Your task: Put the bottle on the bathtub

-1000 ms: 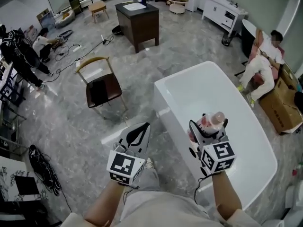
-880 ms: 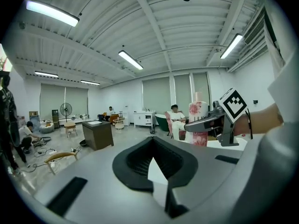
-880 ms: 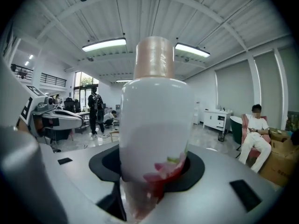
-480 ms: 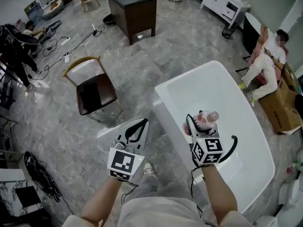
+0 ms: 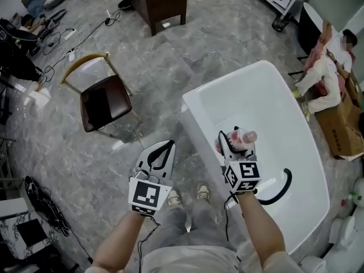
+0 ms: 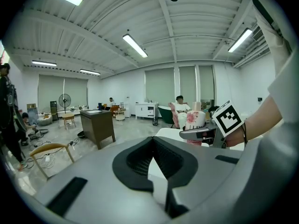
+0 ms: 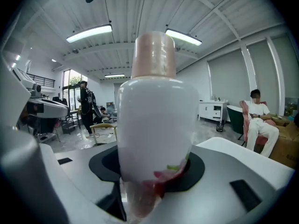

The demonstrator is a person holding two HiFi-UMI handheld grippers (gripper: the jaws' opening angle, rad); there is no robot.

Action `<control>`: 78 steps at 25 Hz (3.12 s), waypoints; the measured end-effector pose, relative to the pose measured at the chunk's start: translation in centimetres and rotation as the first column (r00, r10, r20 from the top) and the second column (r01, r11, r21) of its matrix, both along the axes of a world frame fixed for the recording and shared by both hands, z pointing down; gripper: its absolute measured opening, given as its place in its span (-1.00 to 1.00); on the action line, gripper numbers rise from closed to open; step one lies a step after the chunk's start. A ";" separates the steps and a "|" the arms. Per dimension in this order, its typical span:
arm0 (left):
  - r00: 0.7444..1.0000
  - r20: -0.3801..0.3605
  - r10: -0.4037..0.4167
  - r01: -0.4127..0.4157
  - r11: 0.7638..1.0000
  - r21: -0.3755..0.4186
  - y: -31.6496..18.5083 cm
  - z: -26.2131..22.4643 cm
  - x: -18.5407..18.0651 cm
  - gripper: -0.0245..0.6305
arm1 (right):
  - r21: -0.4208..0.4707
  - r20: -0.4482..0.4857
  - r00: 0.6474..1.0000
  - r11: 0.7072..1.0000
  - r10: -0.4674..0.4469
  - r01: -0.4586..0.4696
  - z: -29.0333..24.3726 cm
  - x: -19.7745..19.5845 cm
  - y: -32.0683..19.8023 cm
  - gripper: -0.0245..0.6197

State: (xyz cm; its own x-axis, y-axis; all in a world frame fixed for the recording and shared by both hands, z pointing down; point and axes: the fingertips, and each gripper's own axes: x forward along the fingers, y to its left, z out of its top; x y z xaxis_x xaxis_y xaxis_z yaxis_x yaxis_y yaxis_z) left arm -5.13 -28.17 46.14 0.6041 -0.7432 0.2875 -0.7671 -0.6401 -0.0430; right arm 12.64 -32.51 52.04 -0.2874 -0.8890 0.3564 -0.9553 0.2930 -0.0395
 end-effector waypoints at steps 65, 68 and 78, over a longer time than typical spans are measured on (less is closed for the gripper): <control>1.000 -0.009 -0.012 0.010 0.978 -0.209 0.9 1.4 1.8 -0.86 | -0.066 0.115 0.986 0.989 -0.122 0.131 -5.9 -1.0 2.6 -0.37; 1.000 0.012 -0.001 0.003 0.988 -0.154 1.5 -1.8 2.1 -0.87 | -0.025 0.099 0.985 0.989 -0.140 0.143 -9.8 -0.7 3.4 -0.53; 1.000 0.023 -0.008 0.008 1.000 -0.001 4.8 -10.8 0.8 -0.87 | 0.102 0.073 0.969 0.968 -0.237 0.229 -20.2 -2.6 8.7 -0.80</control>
